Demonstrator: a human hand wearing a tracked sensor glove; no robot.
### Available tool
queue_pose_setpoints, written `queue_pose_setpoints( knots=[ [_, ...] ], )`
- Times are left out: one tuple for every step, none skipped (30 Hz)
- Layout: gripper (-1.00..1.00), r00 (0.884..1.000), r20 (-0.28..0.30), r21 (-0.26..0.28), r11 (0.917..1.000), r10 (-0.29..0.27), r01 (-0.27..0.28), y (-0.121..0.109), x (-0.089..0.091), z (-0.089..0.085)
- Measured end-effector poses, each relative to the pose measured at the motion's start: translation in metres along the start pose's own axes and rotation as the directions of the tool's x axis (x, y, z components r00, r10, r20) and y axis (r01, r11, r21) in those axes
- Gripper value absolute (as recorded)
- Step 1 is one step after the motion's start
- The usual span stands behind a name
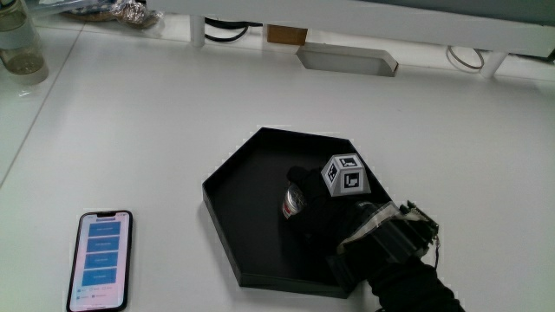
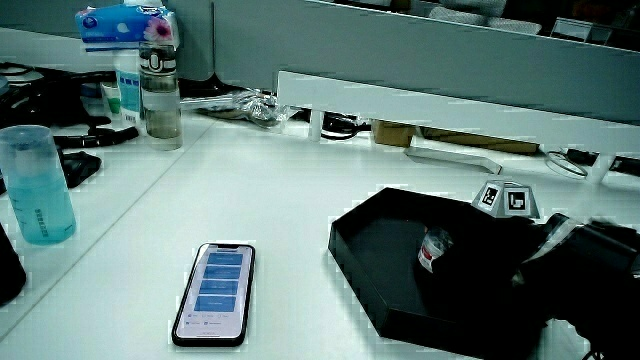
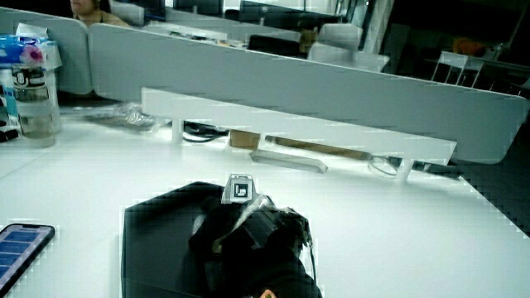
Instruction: Pick paper clip from plate
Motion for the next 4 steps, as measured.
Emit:
queue_pose_setpoints(
  knots=[
    [1.00, 1.000, 0.011, 0.023, 0.9997, 0.003, -0.003, -0.002, 0.000, 0.005],
    [1.00, 1.000, 0.019, 0.040, 0.9991, 0.010, -0.011, -0.006, 0.000, 0.011],
    [1.00, 1.000, 0.010, 0.025, 0.9996, 0.014, -0.014, -0.008, 0.002, 0.015],
    [1.00, 1.000, 0.003, 0.036, 0.9989, 0.028, -0.028, -0.011, 0.003, 0.020]
  ],
)
